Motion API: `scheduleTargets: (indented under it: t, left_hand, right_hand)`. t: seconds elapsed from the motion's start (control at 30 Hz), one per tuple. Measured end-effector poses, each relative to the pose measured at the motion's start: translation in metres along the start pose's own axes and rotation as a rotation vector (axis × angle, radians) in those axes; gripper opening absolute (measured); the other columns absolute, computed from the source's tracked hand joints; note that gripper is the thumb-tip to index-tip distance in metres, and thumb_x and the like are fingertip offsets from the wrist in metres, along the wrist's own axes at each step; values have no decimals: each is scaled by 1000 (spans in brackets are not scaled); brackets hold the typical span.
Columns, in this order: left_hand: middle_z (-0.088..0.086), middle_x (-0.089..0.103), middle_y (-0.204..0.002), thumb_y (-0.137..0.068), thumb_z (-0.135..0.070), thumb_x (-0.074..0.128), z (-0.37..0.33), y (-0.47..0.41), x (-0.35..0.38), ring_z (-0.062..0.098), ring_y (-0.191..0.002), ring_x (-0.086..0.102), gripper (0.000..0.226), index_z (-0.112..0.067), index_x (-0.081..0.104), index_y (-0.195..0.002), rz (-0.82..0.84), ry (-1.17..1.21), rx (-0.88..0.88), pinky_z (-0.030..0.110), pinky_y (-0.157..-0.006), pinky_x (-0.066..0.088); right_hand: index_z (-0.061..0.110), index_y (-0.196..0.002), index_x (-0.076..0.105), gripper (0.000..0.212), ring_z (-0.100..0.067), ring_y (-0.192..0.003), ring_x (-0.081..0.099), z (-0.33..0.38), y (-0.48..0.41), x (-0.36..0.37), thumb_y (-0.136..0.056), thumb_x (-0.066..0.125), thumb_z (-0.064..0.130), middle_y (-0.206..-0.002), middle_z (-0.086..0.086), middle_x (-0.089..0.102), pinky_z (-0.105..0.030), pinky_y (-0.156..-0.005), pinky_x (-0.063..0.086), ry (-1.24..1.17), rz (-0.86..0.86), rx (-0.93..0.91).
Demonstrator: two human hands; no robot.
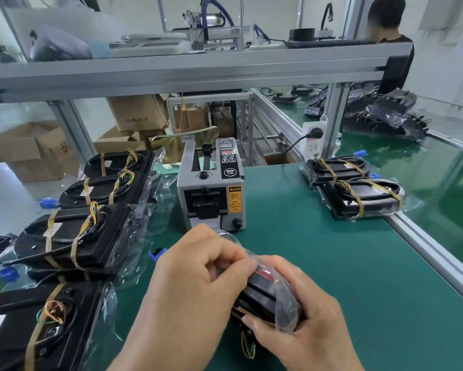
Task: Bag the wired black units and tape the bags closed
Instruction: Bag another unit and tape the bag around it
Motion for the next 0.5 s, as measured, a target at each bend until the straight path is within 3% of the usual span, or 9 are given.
scheduleTargets:
  t: [0.1,0.17,0.23,0.3,0.37,0.5]
  left_hand:
    - [-8,67,-77,-72,-39,70,2,-5,-3,4,-60,58,11,-28,72,-72,117,114,-138,14,-61,47]
    - [-1,73,-75,-76,-28,80,3,-10,-8,10,-63,62,11,-19,74,-72,227,283,-256,19,-63,51]
    - [3,72,-73,-68,-20,83,4,-14,-14,6,-57,56,13,-12,74,-71,305,402,-361,14,-54,45]
    - [2,69,-72,-66,-20,85,6,-18,-20,6,-59,50,12,-15,74,-69,372,413,-405,16,-53,39]
    - [0,69,-74,-70,-28,72,7,-22,-25,7,-64,49,8,-20,73,-68,447,395,-415,21,-57,35]
    - [2,68,-81,-71,-33,72,8,-31,-37,11,-72,49,12,-21,74,-69,600,327,-441,20,-58,37]
  right_hand:
    - [35,-128,58,78,-12,-100,70,-1,0,-2,-58,88,17,-115,11,70,-27,-79,59,26,-14,-20]
    - [33,-127,59,74,-15,-99,71,-2,1,-3,-61,88,17,-116,8,70,-31,-78,60,19,6,-27]
    - [32,-128,59,71,-16,-99,71,-3,0,-4,-64,87,19,-116,7,70,-31,-79,60,35,30,-36]
    - [32,-128,59,74,-15,-99,71,-3,-1,-4,-63,89,17,-118,8,69,-29,-79,59,48,45,-54]
    - [33,-128,59,76,-14,-99,71,-2,-3,-4,-63,92,14,-118,10,68,-25,-77,59,59,50,-88]
    - [30,-127,61,73,-14,-100,70,1,-4,-2,-64,93,14,-119,9,68,-20,-78,57,49,52,-107]
Point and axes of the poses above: each hand's wrist, its own y-axis away from the middle knuckle, its own x-axis out of the palm, z = x × y, the point moved 1 cm from there along -y, towards the middle knuckle
